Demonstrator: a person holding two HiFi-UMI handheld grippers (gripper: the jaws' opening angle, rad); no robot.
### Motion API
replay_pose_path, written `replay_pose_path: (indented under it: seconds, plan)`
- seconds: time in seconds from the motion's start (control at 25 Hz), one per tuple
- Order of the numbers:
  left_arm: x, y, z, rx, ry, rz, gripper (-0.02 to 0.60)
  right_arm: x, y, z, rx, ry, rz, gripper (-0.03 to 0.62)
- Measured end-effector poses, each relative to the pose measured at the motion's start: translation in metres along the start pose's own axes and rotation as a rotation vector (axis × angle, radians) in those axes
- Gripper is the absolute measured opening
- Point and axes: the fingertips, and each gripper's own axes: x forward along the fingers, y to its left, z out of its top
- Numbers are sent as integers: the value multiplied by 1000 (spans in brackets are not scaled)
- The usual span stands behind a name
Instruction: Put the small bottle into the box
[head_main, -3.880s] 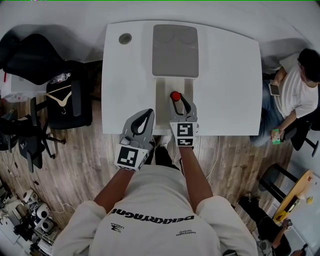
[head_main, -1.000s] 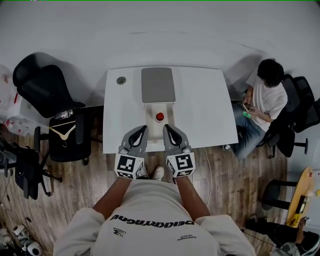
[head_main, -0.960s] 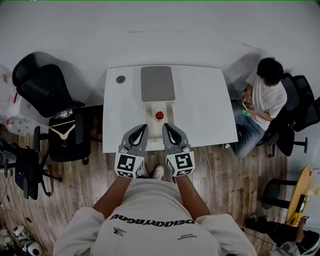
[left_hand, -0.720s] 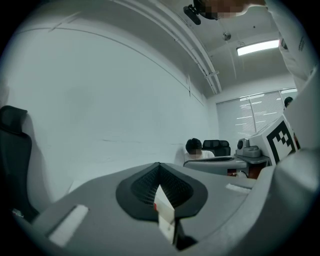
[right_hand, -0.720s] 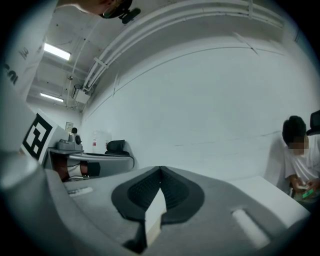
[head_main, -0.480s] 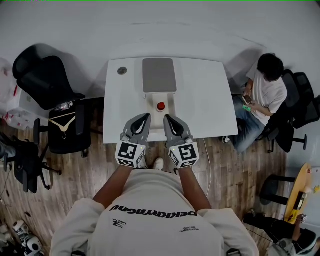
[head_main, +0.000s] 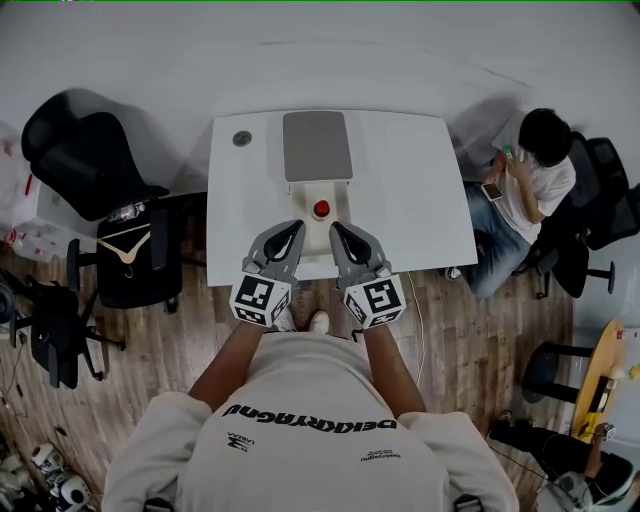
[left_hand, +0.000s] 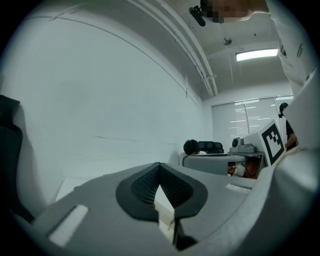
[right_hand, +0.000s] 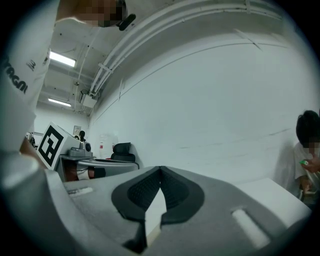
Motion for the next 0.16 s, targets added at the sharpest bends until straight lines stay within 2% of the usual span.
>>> replay_pose_path:
  seconds: [0.16]
  plan:
    - [6, 3, 2, 1, -6, 1, 2, 3, -7, -2, 3, -2, -6, -3]
